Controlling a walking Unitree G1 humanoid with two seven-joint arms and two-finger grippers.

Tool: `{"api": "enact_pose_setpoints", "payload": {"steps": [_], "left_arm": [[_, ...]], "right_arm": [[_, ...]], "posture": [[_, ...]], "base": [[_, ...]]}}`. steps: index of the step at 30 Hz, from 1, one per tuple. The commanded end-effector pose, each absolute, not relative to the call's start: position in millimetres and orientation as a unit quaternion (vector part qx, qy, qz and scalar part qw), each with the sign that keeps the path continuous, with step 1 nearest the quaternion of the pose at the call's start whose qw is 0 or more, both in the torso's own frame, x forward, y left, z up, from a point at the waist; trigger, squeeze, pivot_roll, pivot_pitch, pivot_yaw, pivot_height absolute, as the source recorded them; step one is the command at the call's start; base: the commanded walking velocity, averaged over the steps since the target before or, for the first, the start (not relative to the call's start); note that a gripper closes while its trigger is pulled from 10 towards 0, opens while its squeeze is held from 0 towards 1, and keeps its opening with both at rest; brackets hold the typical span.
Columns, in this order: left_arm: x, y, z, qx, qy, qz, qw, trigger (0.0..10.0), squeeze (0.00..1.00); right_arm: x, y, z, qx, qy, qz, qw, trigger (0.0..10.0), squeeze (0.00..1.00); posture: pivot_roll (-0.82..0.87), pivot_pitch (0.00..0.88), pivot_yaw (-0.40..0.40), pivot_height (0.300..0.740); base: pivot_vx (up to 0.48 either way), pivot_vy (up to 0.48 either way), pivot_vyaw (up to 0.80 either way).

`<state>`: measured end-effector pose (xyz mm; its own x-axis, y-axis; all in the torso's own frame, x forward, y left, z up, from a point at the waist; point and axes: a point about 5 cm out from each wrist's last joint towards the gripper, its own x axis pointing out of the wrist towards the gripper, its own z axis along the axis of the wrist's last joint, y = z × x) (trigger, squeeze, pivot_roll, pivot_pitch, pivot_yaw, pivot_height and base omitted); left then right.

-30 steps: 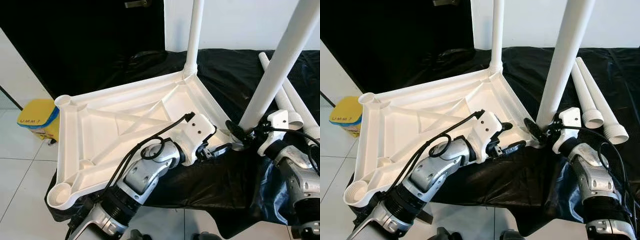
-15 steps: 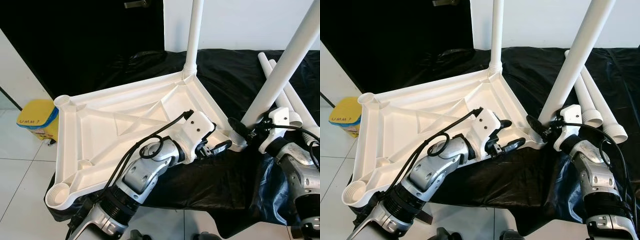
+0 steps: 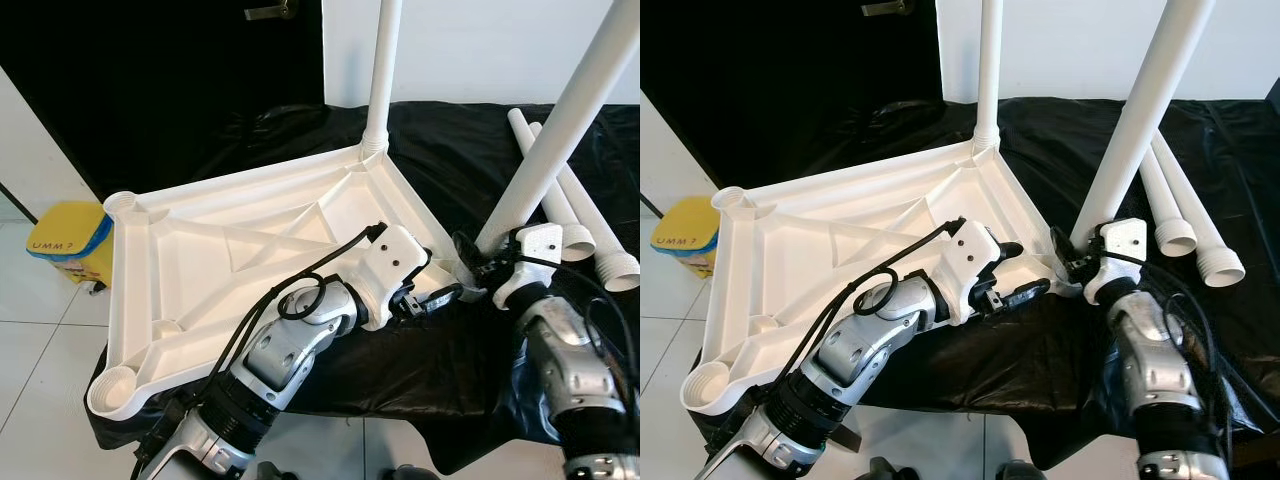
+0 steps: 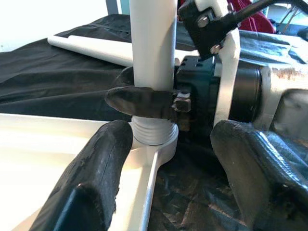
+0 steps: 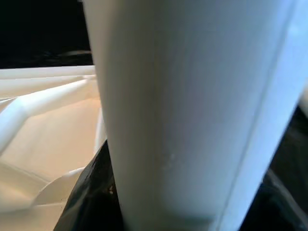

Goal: Building children table

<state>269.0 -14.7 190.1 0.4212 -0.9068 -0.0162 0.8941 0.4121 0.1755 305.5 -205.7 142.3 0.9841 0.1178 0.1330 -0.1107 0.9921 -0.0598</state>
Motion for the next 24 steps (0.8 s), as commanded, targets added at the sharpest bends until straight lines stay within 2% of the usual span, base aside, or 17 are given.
{"api": "enact_pose_setpoints", "payload": {"steps": [1,3,8,9,11,14,24], "left_arm": [[267,-13,189,0.082,-0.036,-0.543,0.835,10.0,0.0],[266,-13,189,0.081,-0.036,-0.543,0.835,10.0,0.0],[266,-14,189,0.08,-0.036,-0.542,0.836,10.0,0.0],[266,-14,189,0.079,-0.036,-0.542,0.836,10.0,0.0],[266,-14,189,0.079,-0.036,-0.542,0.836,10.0,0.0],[266,-14,189,0.079,-0.036,-0.542,0.836,10.0,0.0],[265,-13,187,0.08,-0.035,-0.541,0.837,10.0,0.0]], "right_arm": [[300,-209,116,-0.029,-0.001,0.035,0.999,10.0,0.0],[298,-206,113,-0.016,0.002,-0.016,1.0,10.0,0.0],[296,-205,111,-0.007,0.007,-0.065,0.998,10.0,0.0],[294,-201,108,0.013,0.016,-0.129,0.991,10.0,0.0],[294,-201,108,0.013,0.016,-0.129,0.991,10.0,0.0],[292,-193,105,0.056,0.03,-0.209,0.976,10.0,0.0],[295,-179,115,0.072,0.002,-0.206,0.976,10.0,0.0]], "posture": [[-0.23,0.107,0.031,0.74],[-0.23,0.107,0.03,0.74],[-0.23,0.106,0.029,0.74],[-0.22,0.104,0.024,0.74],[-0.22,0.104,0.024,0.74],[-0.22,0.101,0.019,0.74],[-0.21,0.082,0.013,0.74]], "base": [[0.0,0.0,0.0],[0.0,0.0,0.0],[0.0,0.0,0.0],[0.0,0.0,0.0],[0.0,0.0,0.0],[0.0,0.0,0.0],[0.0,0.0,0.0]]}}
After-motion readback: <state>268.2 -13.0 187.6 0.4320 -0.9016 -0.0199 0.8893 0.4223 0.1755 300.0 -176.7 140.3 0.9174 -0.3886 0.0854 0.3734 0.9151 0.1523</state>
